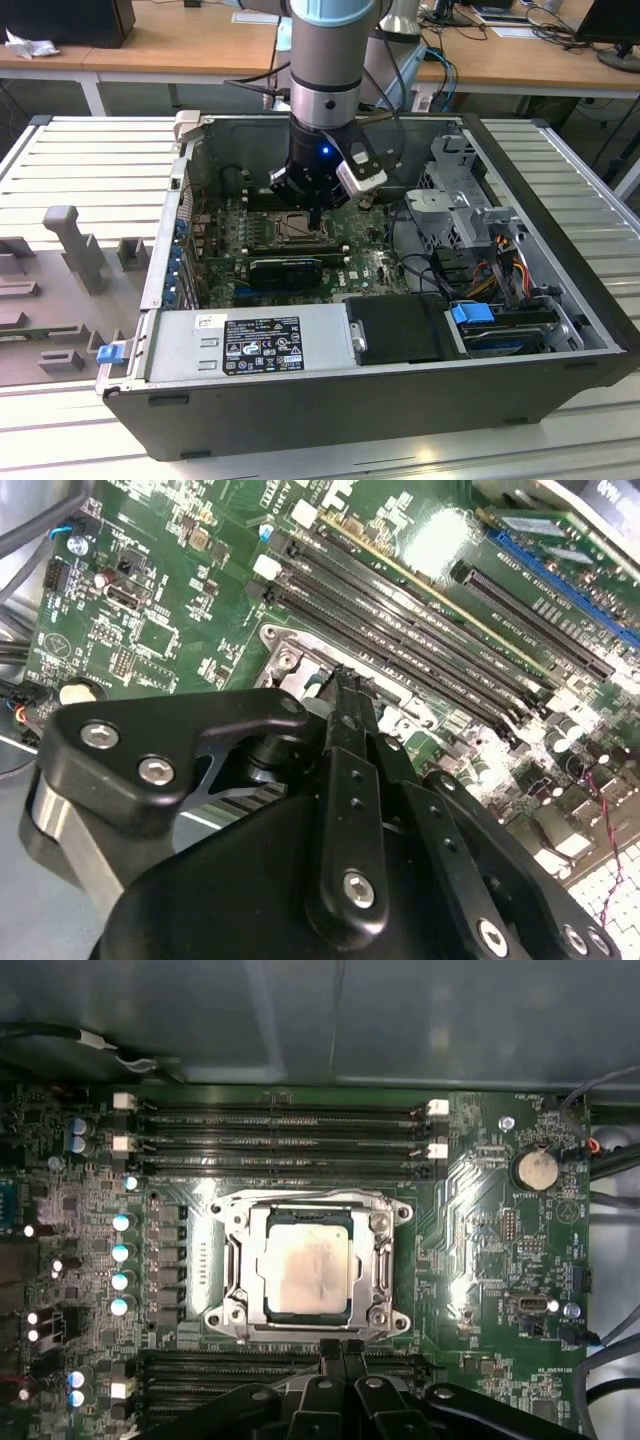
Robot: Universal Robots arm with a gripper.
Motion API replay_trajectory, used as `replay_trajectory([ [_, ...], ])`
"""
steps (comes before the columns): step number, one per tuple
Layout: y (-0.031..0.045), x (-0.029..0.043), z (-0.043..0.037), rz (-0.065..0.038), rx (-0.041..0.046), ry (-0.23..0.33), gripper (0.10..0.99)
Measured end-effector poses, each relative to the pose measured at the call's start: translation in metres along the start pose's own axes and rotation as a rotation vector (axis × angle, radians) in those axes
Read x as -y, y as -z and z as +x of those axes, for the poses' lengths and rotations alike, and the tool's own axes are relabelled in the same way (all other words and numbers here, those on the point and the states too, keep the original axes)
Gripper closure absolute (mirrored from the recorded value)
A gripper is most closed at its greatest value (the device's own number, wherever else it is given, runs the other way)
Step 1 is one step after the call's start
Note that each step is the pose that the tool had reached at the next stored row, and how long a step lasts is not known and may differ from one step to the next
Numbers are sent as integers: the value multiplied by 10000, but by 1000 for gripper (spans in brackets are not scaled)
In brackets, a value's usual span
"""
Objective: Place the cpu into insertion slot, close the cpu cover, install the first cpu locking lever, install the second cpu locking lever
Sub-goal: 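Install the second cpu locking lever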
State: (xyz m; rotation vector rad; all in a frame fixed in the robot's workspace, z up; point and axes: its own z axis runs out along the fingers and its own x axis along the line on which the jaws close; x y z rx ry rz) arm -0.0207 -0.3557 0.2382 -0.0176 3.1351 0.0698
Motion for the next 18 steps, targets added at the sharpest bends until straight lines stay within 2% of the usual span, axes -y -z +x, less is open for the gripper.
replay_trajectory([
  [1, -1, 76, 1, -170, -13, 0, 980],
  [5, -5, 135, 44, -189, -13, 0, 980],
  [10, -19, 158, 218, -203, -14, 1, 980],
  [15, -123, 163, 234, -224, -50, -3, 980],
  [16, -130, 169, 240, -244, -56, -3, 980],
  [18, -133, 195, 255, -368, -55, -3, 980],
])
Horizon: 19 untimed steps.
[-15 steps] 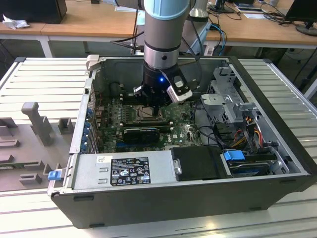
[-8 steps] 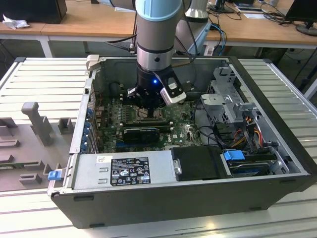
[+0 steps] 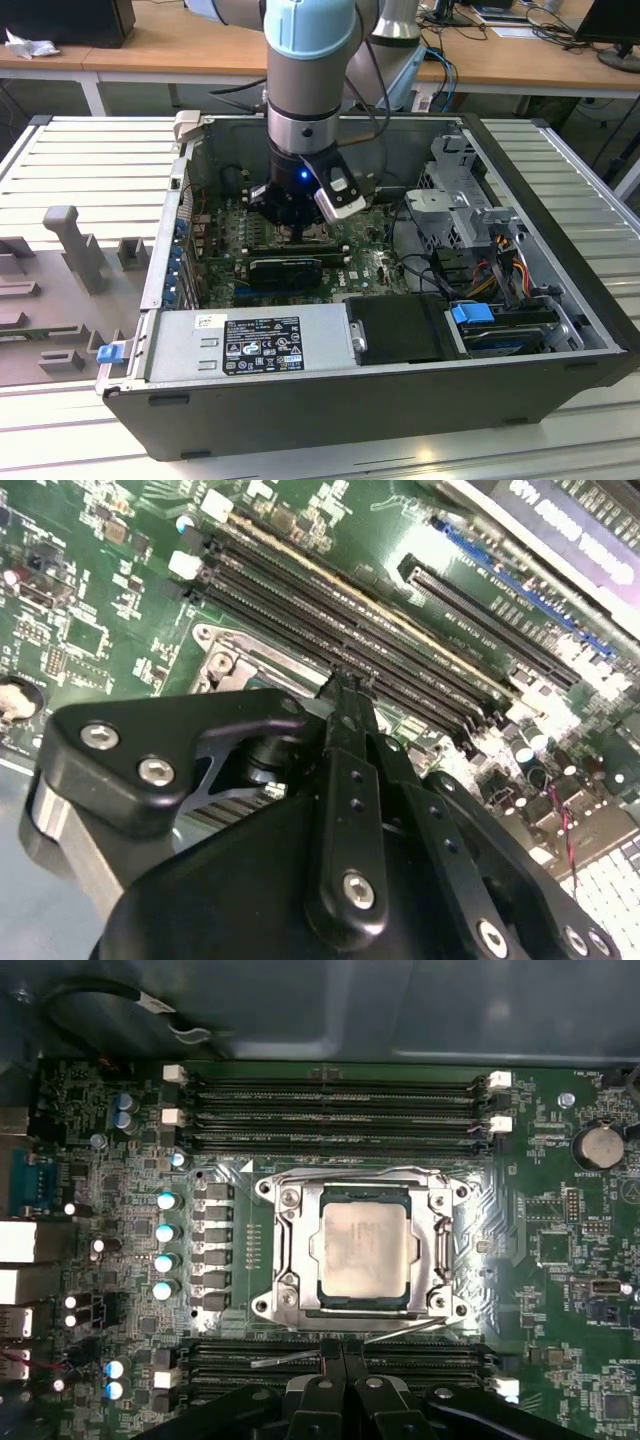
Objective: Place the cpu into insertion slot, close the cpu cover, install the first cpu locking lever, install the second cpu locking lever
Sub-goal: 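Install the second cpu locking lever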
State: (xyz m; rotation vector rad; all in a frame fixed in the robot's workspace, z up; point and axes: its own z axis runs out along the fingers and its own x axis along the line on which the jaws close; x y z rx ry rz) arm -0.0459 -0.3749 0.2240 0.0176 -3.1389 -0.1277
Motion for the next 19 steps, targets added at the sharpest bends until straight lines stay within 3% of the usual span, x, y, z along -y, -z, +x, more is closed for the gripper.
replay_trajectory([
  [3, 2, 41, 53, -226, 3, -1, 980],
  [6, 3, 65, 127, -356, 4, -1, 980],
  [8, -5, 89, 137, -734, 9, -1, 980],
  [9, -12, 108, 146, -805, 11, -2, 980],
  [12, -24, 159, 169, -839, -4, 107, 980],
  [19, -93, 178, 231, -1142, -17, 279, 980],
])
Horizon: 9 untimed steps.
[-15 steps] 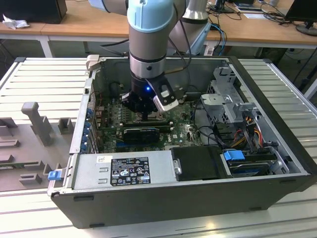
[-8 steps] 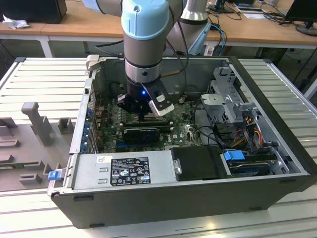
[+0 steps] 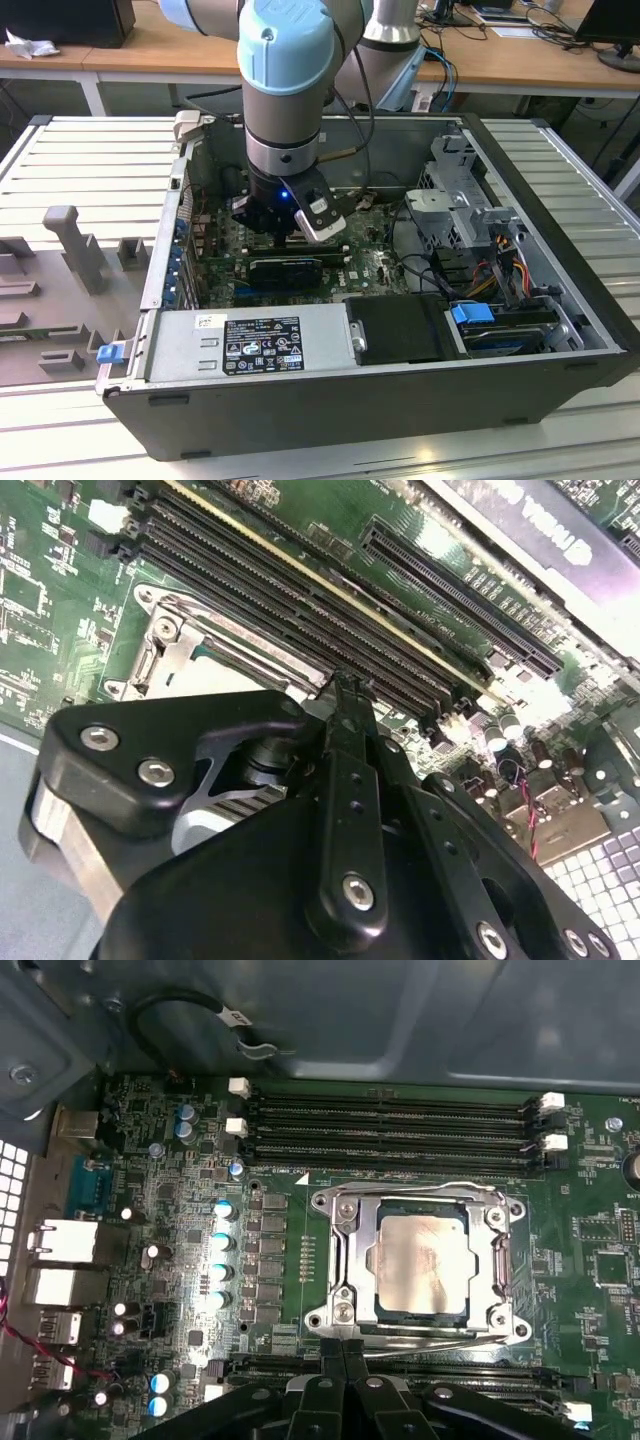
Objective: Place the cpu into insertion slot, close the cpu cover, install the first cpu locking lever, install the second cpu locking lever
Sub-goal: 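Install the second cpu locking lever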
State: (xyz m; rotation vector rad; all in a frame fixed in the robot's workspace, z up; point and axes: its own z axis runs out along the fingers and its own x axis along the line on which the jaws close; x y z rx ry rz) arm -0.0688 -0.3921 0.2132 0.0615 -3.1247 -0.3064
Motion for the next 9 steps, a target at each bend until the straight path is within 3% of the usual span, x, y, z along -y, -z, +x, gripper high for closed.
replay_trajectory([
  [3, -1, 1, 1, 0, 0, -1, 980],
  [4, -5, 2, 2, -58, 1, -2, 980],
  [7, -12, 7, 1, -376, 15, 0, 980],
  [9, -14, 18, 4, -401, 16, -1, 980],
])
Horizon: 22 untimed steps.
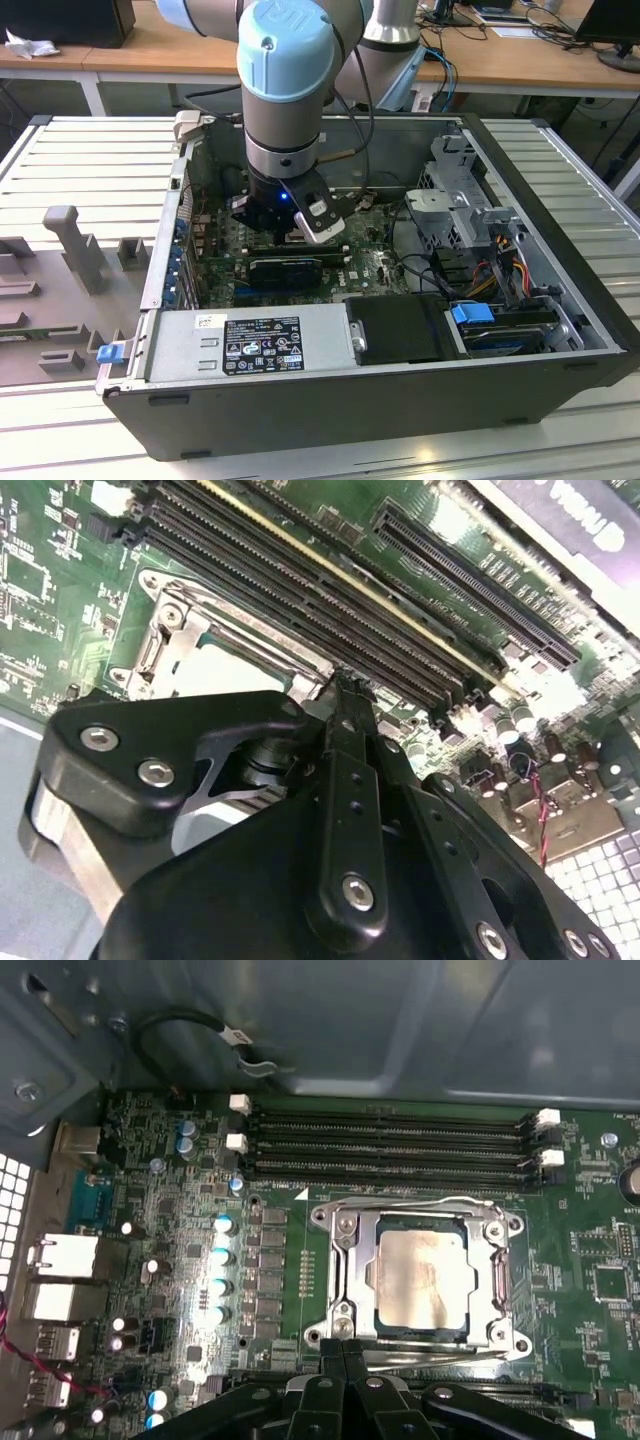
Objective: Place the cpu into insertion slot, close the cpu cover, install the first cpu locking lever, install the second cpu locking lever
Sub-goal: 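Install the second cpu locking lever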
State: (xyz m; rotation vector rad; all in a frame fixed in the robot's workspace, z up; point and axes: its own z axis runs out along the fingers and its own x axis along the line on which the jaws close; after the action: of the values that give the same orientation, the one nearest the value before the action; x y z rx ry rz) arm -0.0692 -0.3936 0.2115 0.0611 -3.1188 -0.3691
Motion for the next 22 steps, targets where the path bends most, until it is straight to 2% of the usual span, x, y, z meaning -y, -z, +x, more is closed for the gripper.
replay_trajectory([
  [3, 2, 20, 10, -13, -2, 5, 980],
  [5, 2, 33, 19, -63, -2, 13, 980],
  [8, -42, 54, 34, -283, 6, 18, 980],
  [9, -56, 58, 34, -328, 7, 19, 980],
  [13, -69, 82, 42, -543, 16, 21, 980],
  [16, -74, 123, 62, -743, 22, 28, 980],
  [20, -90, 132, 64, -832, 27, 28, 980],
  [22, -106, 138, 64, -911, 29, 30, 980],
])
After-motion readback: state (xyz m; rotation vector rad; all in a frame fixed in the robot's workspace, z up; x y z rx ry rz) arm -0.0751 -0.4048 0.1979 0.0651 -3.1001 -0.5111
